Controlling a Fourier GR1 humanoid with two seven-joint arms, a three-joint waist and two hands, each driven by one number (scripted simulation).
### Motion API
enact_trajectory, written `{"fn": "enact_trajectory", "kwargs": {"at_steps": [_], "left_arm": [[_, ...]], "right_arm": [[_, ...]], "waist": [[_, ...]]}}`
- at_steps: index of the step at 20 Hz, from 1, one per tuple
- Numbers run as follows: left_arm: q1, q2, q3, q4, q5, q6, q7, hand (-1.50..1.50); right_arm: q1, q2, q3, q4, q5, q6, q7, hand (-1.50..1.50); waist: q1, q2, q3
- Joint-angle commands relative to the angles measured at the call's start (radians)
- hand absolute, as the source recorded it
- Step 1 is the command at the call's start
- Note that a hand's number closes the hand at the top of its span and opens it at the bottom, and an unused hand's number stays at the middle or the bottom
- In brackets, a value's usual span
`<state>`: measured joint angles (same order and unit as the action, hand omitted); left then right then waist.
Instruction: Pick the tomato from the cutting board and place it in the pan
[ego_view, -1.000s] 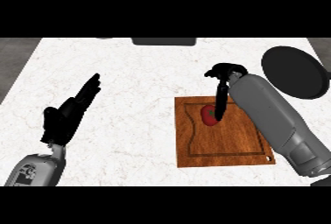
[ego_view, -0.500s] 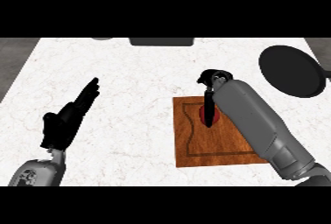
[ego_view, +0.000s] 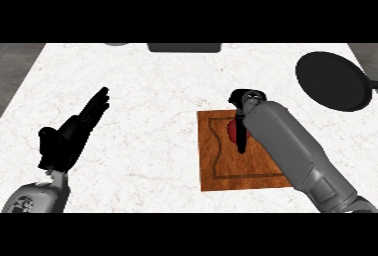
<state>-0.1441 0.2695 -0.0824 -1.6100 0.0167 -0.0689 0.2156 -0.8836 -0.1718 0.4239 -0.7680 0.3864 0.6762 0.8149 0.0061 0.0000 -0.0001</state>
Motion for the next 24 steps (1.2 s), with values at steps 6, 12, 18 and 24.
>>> {"fn": "enact_trajectory", "kwargs": {"at_steps": [6, 12, 18, 24], "left_arm": [[0.038, -0.055, -0.017, -0.016, -0.065, 0.010, -0.023, 0.00], [-0.022, -0.056, 0.004, -0.015, -0.058, -0.006, 0.036, 0.00], [0.022, -0.055, 0.016, -0.032, -0.049, -0.031, 0.009, 0.00], [-0.076, -0.055, 0.061, 0.039, -0.041, -0.035, 0.046, 0.00]], "right_arm": [[0.075, 0.046, -0.027, 0.022, 0.128, -0.055, -0.032, -1.50], [0.058, 0.040, -0.003, 0.117, 0.185, -0.019, -0.237, 1.50], [0.070, 0.050, -0.018, 0.136, 0.211, 0.000, -0.261, 1.50], [0.070, 0.101, -0.037, 0.079, 0.245, -0.031, -0.221, 1.50]], "waist": [[0.003, 0.001, 0.000], [0.007, 0.003, 0.000], [0.005, 0.002, 0.000], [-0.001, 0.002, 0.000]]}}
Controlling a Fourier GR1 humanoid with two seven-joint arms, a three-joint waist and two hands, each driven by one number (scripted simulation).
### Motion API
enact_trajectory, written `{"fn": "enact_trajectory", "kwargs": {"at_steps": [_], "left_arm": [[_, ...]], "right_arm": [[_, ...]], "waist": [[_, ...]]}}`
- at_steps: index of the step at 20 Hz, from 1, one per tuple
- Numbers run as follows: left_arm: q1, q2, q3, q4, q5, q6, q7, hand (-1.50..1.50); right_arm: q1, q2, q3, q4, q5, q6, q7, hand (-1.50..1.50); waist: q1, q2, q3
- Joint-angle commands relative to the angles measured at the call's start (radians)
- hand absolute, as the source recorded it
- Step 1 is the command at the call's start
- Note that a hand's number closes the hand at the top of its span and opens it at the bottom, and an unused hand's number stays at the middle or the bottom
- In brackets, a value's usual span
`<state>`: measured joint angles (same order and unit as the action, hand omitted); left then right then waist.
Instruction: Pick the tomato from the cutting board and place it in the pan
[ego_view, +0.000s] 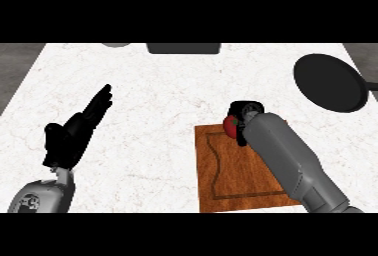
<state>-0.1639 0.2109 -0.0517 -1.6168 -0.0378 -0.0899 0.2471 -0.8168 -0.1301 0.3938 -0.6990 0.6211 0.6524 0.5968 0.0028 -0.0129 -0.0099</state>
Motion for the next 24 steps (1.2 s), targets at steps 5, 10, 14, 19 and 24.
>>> {"fn": "enact_trajectory", "kwargs": {"at_steps": [5, 10, 14, 19, 24], "left_arm": [[-0.006, 0.006, 0.048, 0.050, 0.011, -0.010, -0.029, 0.00], [0.077, 0.008, 0.047, 0.003, -0.019, 0.024, -0.042, 0.00], [0.109, 0.022, 0.062, 0.015, 0.004, -0.004, -0.056, 0.00], [0.109, 0.023, 0.058, -0.019, -0.006, 0.003, -0.046, 0.00], [0.090, -0.017, 0.006, 0.001, -0.039, 0.004, -0.074, 0.00]], "right_arm": [[0.155, -0.096, 0.041, -0.261, 0.072, -0.140, -0.157, 1.50], [0.282, -0.215, 0.022, -0.547, 0.092, -0.363, -0.329, 1.50], [0.396, -0.272, 0.002, -0.766, 0.151, -0.553, -0.358, 1.50], [0.564, -0.381, -0.097, -1.039, 0.153, -0.698, -0.420, 1.50], [0.793, -0.454, -0.286, -1.164, 0.041, -0.757, -0.503, 1.50]], "waist": [[-0.036, 0.006, 0.010], [-0.093, -0.019, 0.012], [-0.095, -0.017, 0.010], [-0.077, -0.008, 0.011], [-0.038, 0.008, 0.011]]}}
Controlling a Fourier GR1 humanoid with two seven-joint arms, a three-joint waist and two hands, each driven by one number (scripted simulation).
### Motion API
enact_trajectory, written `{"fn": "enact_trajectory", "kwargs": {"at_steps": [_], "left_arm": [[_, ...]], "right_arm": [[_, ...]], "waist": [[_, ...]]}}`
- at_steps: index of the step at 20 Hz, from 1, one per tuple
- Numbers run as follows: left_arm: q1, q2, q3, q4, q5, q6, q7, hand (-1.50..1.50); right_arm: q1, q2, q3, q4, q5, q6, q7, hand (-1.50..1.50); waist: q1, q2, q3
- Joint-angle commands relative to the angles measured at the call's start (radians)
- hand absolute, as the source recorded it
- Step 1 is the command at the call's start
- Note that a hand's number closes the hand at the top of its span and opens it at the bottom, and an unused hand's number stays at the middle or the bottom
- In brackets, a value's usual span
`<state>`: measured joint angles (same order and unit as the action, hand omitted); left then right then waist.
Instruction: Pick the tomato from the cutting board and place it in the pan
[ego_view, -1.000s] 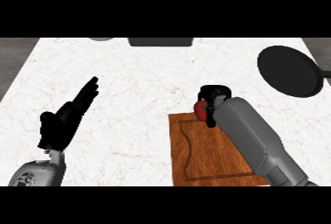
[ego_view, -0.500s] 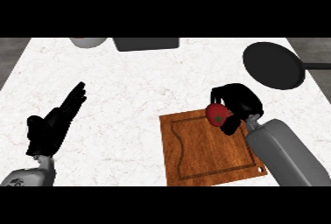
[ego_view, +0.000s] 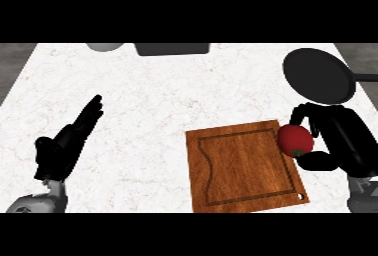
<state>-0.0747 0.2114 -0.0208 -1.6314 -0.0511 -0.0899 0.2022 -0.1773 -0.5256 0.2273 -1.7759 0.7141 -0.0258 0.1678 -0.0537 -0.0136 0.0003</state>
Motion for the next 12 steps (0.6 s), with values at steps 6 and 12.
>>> {"fn": "enact_trajectory", "kwargs": {"at_steps": [6, 12], "left_arm": [[-0.028, -0.011, -0.010, 0.012, -0.011, -0.024, -0.016, 0.00], [-0.124, -0.001, 0.027, 0.076, 0.011, -0.058, 0.006, 0.00]], "right_arm": [[0.081, 0.027, -0.272, 0.054, -0.214, -0.075, -0.115, 1.50], [-0.135, 0.032, -0.351, 0.383, -0.256, -0.055, -0.236, 1.50]], "waist": [[0.049, 0.014, 0.000], [0.062, 0.017, 0.000]]}}
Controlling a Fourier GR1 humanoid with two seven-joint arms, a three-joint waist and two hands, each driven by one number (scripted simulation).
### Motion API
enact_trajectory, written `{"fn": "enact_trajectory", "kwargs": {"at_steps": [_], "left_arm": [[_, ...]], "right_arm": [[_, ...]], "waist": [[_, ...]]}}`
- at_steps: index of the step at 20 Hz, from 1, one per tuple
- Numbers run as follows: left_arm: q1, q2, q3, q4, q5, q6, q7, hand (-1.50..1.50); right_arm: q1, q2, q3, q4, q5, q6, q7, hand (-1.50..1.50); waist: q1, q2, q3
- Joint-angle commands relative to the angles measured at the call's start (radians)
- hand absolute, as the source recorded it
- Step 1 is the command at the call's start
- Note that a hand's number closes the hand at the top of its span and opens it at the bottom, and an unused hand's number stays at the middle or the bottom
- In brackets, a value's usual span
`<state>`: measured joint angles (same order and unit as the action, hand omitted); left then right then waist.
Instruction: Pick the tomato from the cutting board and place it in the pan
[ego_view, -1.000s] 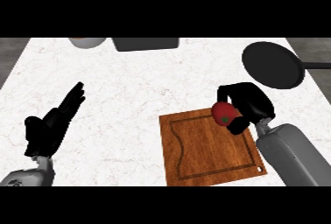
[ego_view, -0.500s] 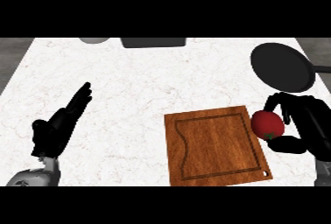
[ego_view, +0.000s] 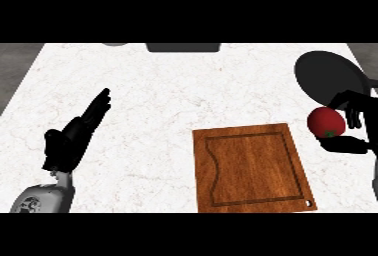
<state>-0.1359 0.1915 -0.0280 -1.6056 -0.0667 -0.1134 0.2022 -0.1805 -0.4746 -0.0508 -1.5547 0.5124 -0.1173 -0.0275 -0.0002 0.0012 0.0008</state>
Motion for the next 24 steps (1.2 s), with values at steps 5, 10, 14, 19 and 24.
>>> {"fn": "enact_trajectory", "kwargs": {"at_steps": [5, 10, 14, 19, 24], "left_arm": [[-0.052, -0.020, 0.003, 0.070, 0.002, -0.019, -0.013, 0.00], [-0.085, -0.027, -0.004, 0.081, -0.024, -0.008, -0.019, 0.00], [-0.008, -0.044, -0.045, -0.025, -0.024, -0.018, 0.008, 0.00], [-0.051, -0.028, -0.021, -0.009, -0.026, -0.018, 0.016, 0.00], [-0.097, -0.011, 0.013, 0.047, 0.006, -0.047, 0.022, 0.00]], "right_arm": [[-0.252, 0.001, -0.114, 0.551, 0.052, -0.159, -0.259, 1.50], [-0.409, -0.023, -0.186, 0.877, 0.059, -0.262, -0.423, 1.50], [-0.547, -0.094, -0.230, 1.081, 0.066, -0.271, -0.487, 1.50], [-0.606, -0.128, -0.272, 1.236, 0.053, -0.286, -0.595, 1.50], [-0.645, -0.145, -0.290, 1.309, 0.060, -0.327, -0.620, 1.50]], "waist": [[0.019, 0.007, 0.000], [0.030, 0.013, 0.002], [0.052, 0.015, 0.003], [0.058, 0.021, 0.004], [0.069, 0.031, 0.005]]}}
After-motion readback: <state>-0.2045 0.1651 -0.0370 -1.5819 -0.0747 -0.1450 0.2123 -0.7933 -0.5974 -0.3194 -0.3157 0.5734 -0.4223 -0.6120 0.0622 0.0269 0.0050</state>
